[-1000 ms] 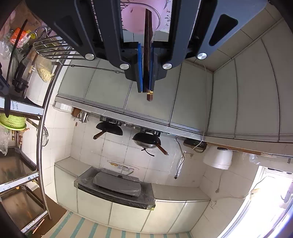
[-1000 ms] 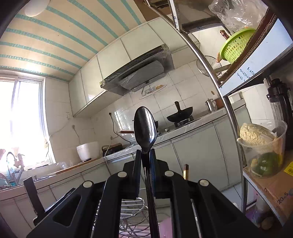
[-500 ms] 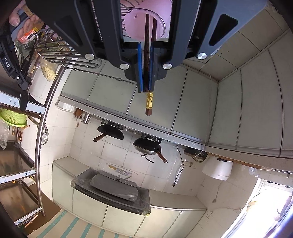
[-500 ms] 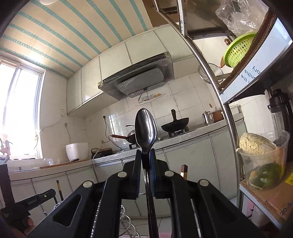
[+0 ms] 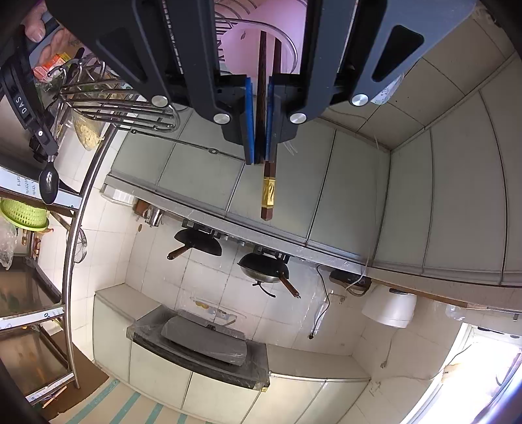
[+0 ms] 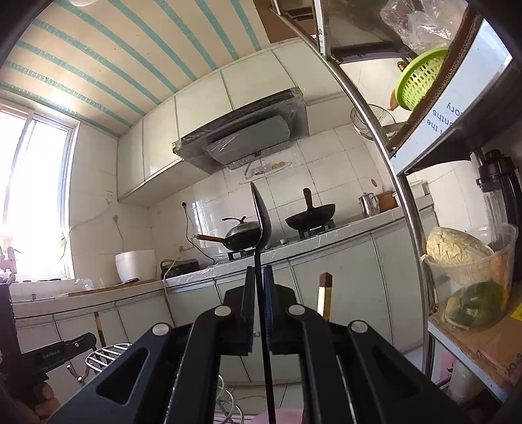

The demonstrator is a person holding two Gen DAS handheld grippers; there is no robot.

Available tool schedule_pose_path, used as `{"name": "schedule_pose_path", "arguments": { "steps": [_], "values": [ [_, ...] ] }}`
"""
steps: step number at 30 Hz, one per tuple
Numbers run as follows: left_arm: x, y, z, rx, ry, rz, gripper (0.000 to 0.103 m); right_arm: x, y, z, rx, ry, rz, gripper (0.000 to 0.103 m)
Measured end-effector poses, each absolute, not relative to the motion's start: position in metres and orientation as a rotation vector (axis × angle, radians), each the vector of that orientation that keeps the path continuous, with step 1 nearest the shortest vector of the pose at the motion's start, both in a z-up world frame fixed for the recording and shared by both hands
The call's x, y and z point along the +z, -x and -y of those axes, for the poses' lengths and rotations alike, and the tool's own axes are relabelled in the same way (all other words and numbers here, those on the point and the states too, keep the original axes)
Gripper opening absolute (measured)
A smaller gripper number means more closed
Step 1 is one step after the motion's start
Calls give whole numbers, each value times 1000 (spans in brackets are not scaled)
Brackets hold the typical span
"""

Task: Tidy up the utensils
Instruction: 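Lift the dark chopstick and black spoon with both tools over the pink cup, then lower the chopstick and spoon into the pink cup and open both tools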

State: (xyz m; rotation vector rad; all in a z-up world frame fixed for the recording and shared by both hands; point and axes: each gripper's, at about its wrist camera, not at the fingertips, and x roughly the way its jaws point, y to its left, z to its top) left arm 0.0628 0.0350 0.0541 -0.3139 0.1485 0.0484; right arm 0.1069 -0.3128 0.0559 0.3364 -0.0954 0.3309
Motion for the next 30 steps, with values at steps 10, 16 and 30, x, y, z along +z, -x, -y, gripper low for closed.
{"name": "schedule_pose_path", "arguments": {
  "steps": [10, 16, 30],
  "values": [
    [51, -62, -36, 42, 323, -163, 6, 47, -98, 317, 329, -336, 57, 4],
    [49, -62, -36, 39, 326, -169, 6, 51, -99, 314, 329, -324, 83, 4],
    [46, -59, -33, 27, 316, -189, 6, 19, -76, 314, 296, -294, -28, 4]
  ]
}}
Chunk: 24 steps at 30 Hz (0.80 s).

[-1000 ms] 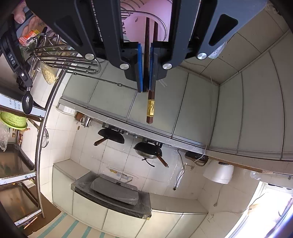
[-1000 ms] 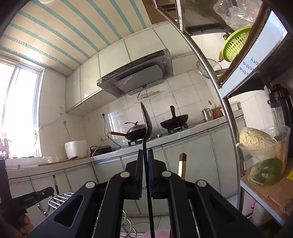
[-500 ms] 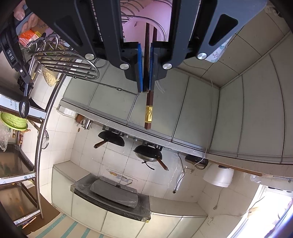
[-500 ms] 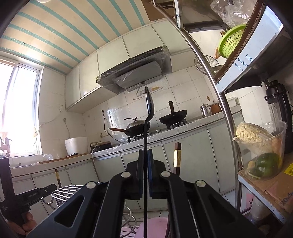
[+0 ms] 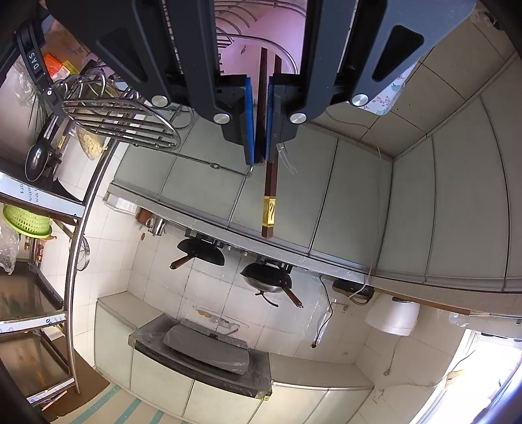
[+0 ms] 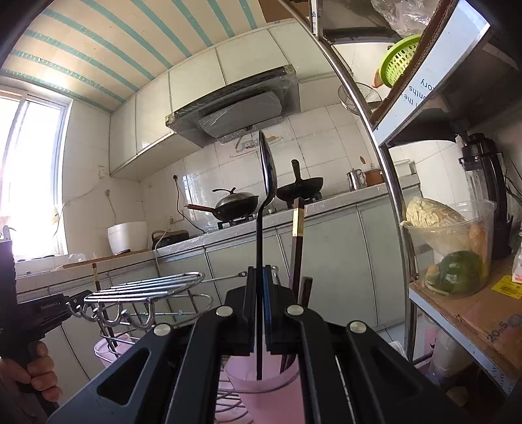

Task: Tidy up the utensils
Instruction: 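Lower the chopstick and spoon into the pink cup and open both tools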

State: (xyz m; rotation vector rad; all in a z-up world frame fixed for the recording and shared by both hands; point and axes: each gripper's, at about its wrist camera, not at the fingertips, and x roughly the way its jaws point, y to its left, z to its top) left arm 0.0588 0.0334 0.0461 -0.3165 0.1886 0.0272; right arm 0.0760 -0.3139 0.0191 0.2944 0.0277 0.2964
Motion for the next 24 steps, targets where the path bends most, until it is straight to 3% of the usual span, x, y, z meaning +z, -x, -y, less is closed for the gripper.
{"name": "schedule_pose_path", "arguments": {
  "steps": [14, 24],
  "values": [
    [46, -51, -28, 30, 302, -259, 6, 13, -76, 318, 255, -270, -253, 4],
    [51, -54, -29, 32, 303, -314, 6, 20, -136, 337, 333, -400, -573, 4]
  ]
}}
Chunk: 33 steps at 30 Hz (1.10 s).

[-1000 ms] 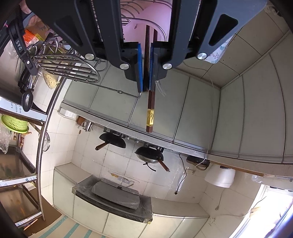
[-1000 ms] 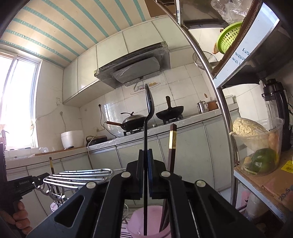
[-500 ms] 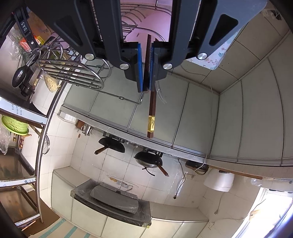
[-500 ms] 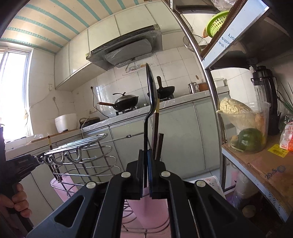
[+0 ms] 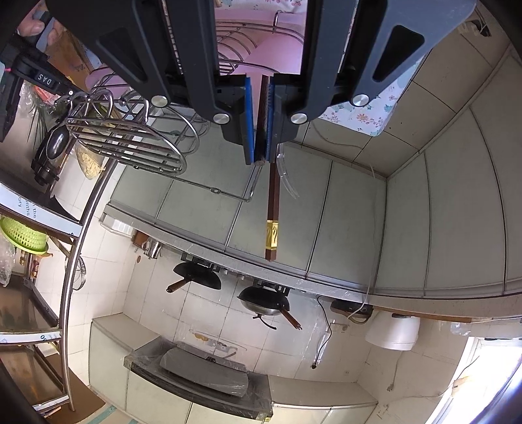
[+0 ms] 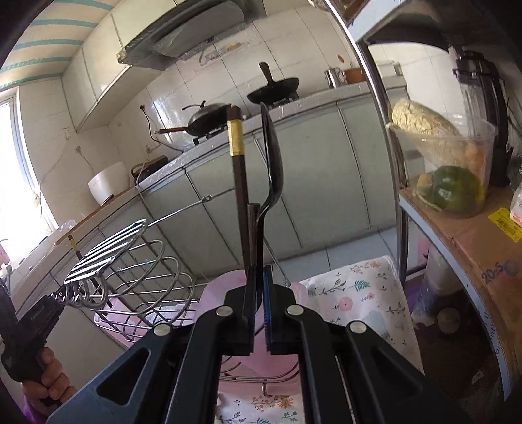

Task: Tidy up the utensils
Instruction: 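Lower the chopstick and spoon into the pink cup and open both tools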

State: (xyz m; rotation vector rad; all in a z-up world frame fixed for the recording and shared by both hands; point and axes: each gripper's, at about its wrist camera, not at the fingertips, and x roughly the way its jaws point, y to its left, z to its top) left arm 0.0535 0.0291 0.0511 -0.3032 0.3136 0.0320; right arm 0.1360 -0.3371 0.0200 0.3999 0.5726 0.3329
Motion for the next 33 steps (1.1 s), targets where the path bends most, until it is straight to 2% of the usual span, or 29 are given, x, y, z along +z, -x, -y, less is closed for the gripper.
{"name": "schedule_pose_path", "arguments": {
  "steps": [7, 27, 30, 31, 33],
  "values": [
    [53, -65, -30, 32, 300, -369, 6, 28, -156, 330, 369, -340, -673, 4],
    [55, -81, -29, -2, 266, -423, 6, 30, -146, 328, 346, -286, -653, 4],
    [59, -83, -27, -8, 254, -425, 9, 31, -149, 329, 356, -297, -678, 6],
    [61, -83, -28, -6, 254, -420, 15, 31, -150, 330, 360, -301, -685, 7],
    [66, -81, -29, -8, 260, -405, 26, 30, -150, 331, 369, -309, -693, 18]
  ]
}}
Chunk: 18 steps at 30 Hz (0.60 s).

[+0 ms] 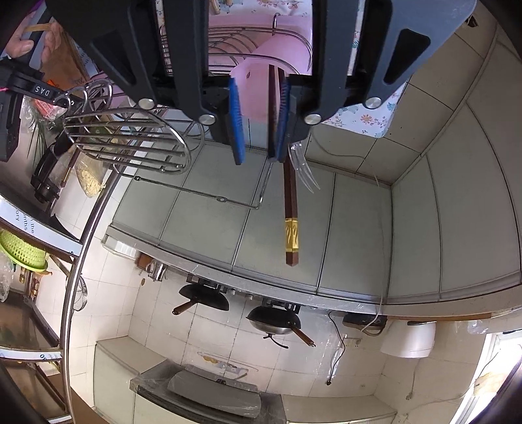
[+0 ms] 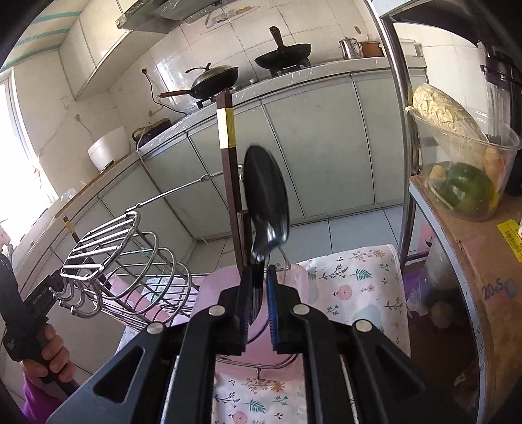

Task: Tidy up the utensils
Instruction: 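Lower the chopstick and spoon into the pink cup and open both tools, then move both tools back down to the wooden chopsticks on the cloth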

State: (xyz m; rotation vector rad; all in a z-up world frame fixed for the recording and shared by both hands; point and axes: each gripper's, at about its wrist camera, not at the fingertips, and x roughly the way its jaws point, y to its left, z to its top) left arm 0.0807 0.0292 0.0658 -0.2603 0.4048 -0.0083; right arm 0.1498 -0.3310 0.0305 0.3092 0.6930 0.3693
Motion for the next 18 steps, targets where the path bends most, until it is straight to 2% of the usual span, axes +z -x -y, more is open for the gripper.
{"name": "schedule_pose_path", "arguments": {
  "steps": [4, 12, 18],
  "values": [
    [76, -74, -33, -10, 271, -375, 32, 32, -143, 331, 374, -300, -688, 19],
    [90, -55, -39, -10, 285, -354, 33, 30, -119, 339, 353, -304, -690, 20],
    [88, -37, -42, -45, 291, -403, 33, 16, -91, 340, 369, -294, -744, 20]
  ]
}}
